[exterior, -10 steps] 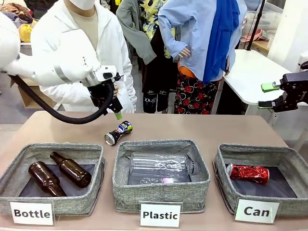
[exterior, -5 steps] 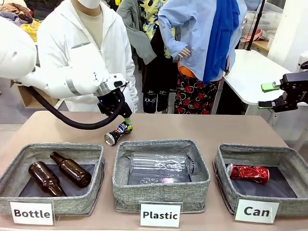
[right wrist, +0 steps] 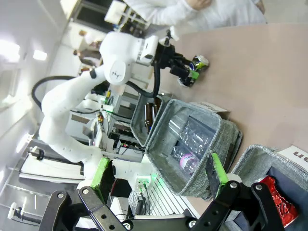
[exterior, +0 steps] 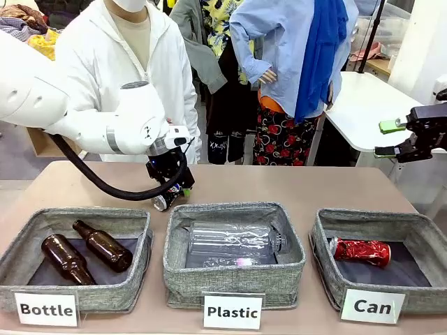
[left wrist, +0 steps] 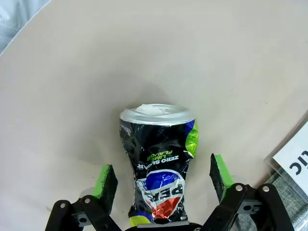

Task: Sort the can waste into the basket.
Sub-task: Pick up the can waste from the table and place it in the right Fabric basket.

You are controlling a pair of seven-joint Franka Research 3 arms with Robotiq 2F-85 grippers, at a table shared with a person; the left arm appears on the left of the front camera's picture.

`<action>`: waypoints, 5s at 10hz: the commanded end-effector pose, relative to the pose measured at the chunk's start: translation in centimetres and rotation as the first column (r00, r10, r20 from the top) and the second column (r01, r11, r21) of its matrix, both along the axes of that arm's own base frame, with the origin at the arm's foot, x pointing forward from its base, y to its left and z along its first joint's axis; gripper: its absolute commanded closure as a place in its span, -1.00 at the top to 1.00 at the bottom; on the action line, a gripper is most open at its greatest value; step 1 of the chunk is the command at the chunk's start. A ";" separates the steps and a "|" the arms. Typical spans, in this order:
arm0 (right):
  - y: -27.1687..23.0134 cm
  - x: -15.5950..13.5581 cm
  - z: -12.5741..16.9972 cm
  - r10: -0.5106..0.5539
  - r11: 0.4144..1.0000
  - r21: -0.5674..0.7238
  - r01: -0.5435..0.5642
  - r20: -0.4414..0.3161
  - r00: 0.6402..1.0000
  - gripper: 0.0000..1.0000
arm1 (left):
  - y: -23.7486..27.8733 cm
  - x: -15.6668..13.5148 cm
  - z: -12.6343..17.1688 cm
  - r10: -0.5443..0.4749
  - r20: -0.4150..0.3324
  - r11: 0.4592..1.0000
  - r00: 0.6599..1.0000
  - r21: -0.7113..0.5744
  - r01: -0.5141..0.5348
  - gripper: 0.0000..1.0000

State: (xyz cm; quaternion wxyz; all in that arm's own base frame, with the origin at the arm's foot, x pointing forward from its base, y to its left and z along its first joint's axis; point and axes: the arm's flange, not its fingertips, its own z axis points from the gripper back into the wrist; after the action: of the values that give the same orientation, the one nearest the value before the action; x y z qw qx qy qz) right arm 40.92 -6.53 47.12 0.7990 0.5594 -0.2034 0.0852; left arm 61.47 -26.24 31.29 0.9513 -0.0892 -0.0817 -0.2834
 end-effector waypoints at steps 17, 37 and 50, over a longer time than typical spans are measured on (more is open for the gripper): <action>-0.2 -0.1 0.1 0.007 1.000 -0.005 -0.007 0.019 1.000 1.00 | 8.6 -14.3 19.4 -0.396 -0.014 0.914 0.918 0.087 0.396 -1.00; -12.5 -20.7 4.0 -0.252 0.738 -0.619 0.269 0.117 0.961 1.00 | -38.3 -22.6 21.4 -0.930 0.315 0.251 0.191 0.162 0.954 -0.26; -13.3 -19.0 5.3 -0.279 0.733 -0.630 0.255 0.063 0.958 1.00 | -44.5 -21.9 16.2 -0.968 0.214 0.175 0.131 0.200 0.964 1.00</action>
State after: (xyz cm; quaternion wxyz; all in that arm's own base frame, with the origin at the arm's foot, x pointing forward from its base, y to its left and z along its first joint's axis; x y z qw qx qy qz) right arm 21.73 -19.85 52.10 0.9429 0.2332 -0.2354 0.0337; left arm 38.46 -69.30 46.55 0.5279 -0.0862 -0.1428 -0.8327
